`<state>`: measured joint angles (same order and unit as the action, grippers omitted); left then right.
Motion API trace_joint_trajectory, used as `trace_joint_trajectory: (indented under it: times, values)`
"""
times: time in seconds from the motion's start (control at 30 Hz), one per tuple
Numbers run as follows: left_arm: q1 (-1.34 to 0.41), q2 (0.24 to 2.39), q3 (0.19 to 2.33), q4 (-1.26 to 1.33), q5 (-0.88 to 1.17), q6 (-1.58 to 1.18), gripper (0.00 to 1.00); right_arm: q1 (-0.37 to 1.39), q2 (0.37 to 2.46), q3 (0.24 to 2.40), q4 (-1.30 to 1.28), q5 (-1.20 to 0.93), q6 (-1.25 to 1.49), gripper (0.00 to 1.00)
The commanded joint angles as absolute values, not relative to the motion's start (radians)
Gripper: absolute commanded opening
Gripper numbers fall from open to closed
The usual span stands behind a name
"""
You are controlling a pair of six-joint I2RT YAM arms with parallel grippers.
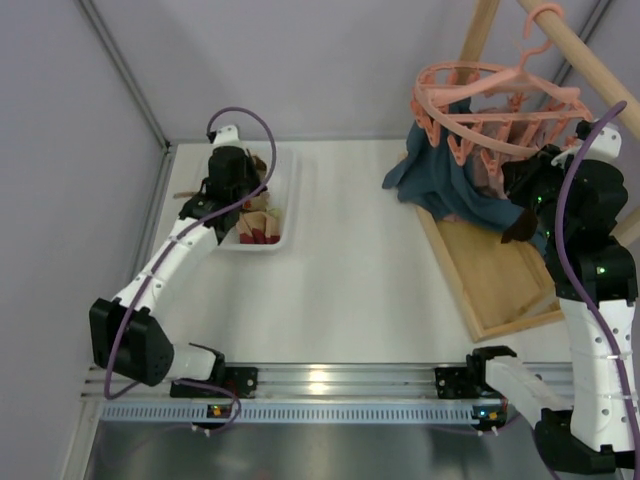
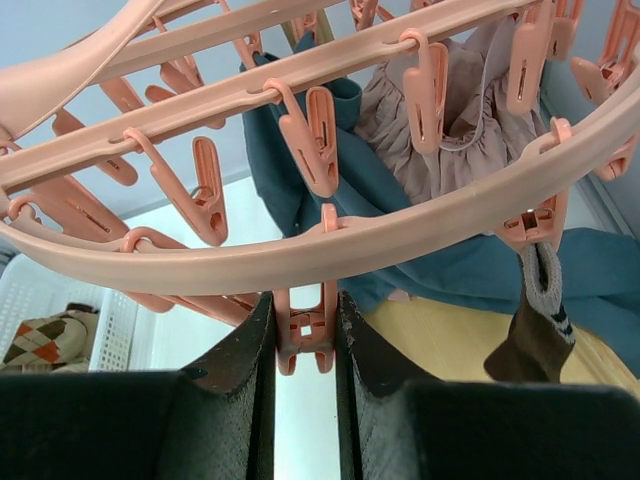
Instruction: Remove the socks clipped to the hanger
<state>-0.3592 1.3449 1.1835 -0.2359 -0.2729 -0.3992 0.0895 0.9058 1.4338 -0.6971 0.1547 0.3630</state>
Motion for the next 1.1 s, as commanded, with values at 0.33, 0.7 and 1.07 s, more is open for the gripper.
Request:
trace_joint_trajectory:
  times: [0.33, 0.7, 1.07]
  values:
    - [-0.218, 1.595, 1.204, -0.272, -0.14, -0.454, 0.0, 0.078, 0.904, 1.42, -0.655, 0.077, 0.351, 0.0]
    - [-0.375, 1.482, 1.262, -0.25, -0.387, -0.401, 0.93, 0.08, 0.925, 1.413, -0.661, 0.043, 0.36, 0.0]
    - [-0.866, 1.417, 1.103, 0.273, -0.396, -0.184, 0.98, 0.08, 0.945, 1.448, -0.681, -0.041, 0.374, 0.0]
